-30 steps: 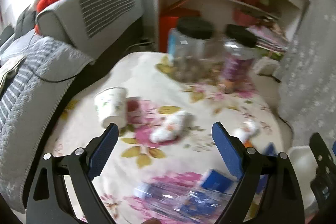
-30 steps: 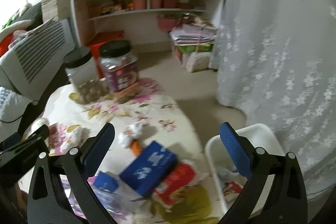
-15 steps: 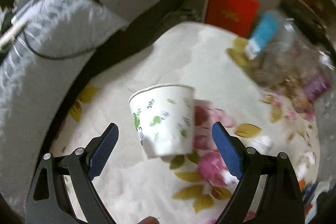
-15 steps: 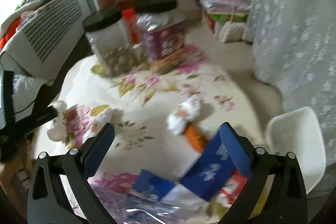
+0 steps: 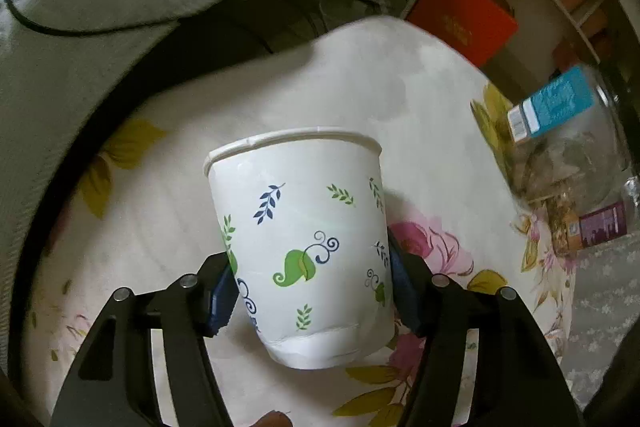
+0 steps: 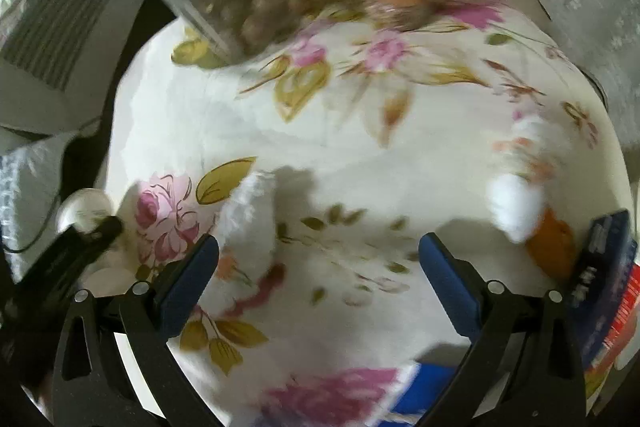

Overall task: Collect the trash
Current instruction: 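Grasp a white tissue with the right tool while the left tool holds the cup, move toward bin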

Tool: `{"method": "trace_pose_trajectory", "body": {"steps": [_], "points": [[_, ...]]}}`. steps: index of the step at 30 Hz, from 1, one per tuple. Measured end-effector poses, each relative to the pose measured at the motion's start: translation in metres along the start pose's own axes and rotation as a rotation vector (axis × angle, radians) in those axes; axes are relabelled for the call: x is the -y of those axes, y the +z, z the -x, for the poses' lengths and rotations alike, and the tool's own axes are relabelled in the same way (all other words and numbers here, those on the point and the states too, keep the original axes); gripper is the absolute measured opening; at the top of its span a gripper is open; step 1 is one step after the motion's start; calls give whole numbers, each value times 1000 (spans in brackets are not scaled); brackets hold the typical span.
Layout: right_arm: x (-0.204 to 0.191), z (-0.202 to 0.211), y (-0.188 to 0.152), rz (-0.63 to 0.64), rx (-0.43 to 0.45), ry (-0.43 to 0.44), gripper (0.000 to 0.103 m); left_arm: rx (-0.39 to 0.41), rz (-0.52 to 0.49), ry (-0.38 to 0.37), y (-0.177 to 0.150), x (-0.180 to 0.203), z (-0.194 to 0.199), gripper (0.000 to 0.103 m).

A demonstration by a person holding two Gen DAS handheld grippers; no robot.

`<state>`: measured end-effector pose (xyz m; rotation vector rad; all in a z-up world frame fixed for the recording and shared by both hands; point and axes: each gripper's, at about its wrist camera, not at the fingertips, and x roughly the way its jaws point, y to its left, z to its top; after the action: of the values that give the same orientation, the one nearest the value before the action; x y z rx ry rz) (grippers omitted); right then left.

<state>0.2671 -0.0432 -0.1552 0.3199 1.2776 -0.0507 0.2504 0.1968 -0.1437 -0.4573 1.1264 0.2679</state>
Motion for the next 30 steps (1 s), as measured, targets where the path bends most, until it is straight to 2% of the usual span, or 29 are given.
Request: {"method": "trace_pose_trajectory", "body": {"steps": [4,7,8,10,11,17,21,30], "points": [[-26,-8,-2,54,19,-27,95,31,-4,7,-2,-5,13,63],[-39,-11,-9,102,41,-67,73,42,-5,15,-3,-8,21,63],[-41,-10,-10,116,55,-66,59,45,-6,15,-5,-8,23,63],[-44,-7,-13,130,58,-39,41,56,-15,23,-3,-11,27,63],[-44,-5,-14,129,59,-29,36,63,-21,28,-2,-12,29,63],[-35,44,-22,153,180,-4,36,117,-53,38,-11,-12,55,63],[-28,81,-35,180,259,11,36,164,-79,18,-23,-6,83,63],[26,148,-48,188,417,43,36,275,-175,-45,-61,24,142,63]]}}
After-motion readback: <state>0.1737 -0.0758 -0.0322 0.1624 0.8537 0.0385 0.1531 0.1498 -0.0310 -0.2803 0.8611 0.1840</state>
